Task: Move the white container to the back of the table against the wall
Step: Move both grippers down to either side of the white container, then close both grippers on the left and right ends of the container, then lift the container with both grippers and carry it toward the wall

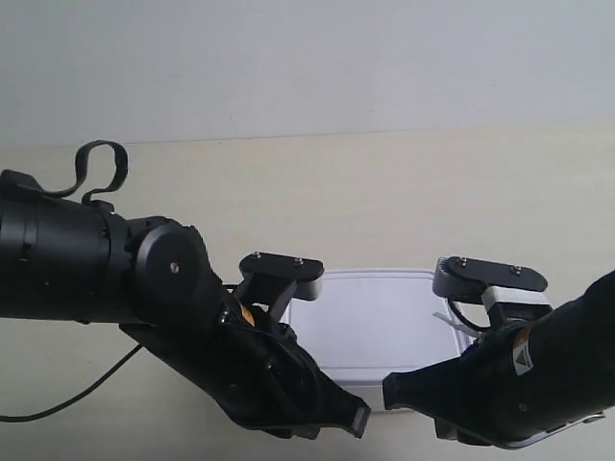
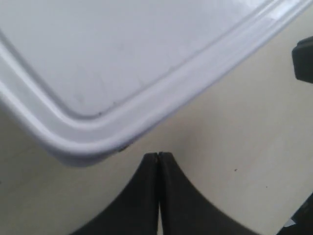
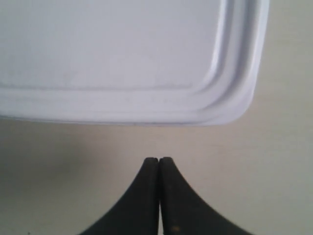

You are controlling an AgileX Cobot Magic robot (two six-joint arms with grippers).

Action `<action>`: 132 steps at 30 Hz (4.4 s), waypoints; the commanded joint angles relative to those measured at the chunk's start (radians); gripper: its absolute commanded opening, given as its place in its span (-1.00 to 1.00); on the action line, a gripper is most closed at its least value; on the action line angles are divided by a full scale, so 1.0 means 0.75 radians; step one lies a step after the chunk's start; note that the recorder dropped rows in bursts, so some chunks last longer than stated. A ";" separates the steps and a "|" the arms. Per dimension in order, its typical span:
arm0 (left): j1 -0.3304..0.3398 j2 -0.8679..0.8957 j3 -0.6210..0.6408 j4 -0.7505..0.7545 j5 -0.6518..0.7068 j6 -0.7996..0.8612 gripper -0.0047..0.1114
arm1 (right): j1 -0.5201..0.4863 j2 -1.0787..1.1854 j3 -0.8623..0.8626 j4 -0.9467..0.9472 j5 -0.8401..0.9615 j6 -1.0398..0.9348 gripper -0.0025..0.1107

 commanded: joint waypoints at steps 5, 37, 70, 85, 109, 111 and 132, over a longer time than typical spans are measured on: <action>-0.009 0.039 0.004 -0.086 -0.103 0.007 -0.92 | 0.000 0.090 0.004 -0.013 -0.147 0.005 -0.96; -0.009 0.131 0.001 -0.174 -0.441 -0.023 -0.92 | -0.188 0.158 0.004 -0.036 -0.383 0.073 -0.96; -0.006 0.227 -0.056 -0.168 -0.600 -0.024 -0.92 | -0.188 0.327 -0.034 0.012 -0.587 0.174 -0.96; 0.054 0.266 -0.096 -0.165 -0.672 0.010 -0.92 | -0.318 0.400 -0.142 -0.007 -0.568 0.168 -0.96; 0.078 0.389 -0.302 -0.058 -0.714 0.023 -0.92 | -0.335 0.511 -0.374 -0.074 -0.505 0.144 -0.96; 0.087 0.403 -0.318 -0.058 -0.711 0.033 -0.92 | -0.343 0.520 -0.374 -0.074 -0.516 0.144 -0.96; 0.207 0.503 -0.510 -0.057 -0.651 0.092 -0.92 | -0.411 0.668 -0.623 -0.074 -0.425 0.144 -0.96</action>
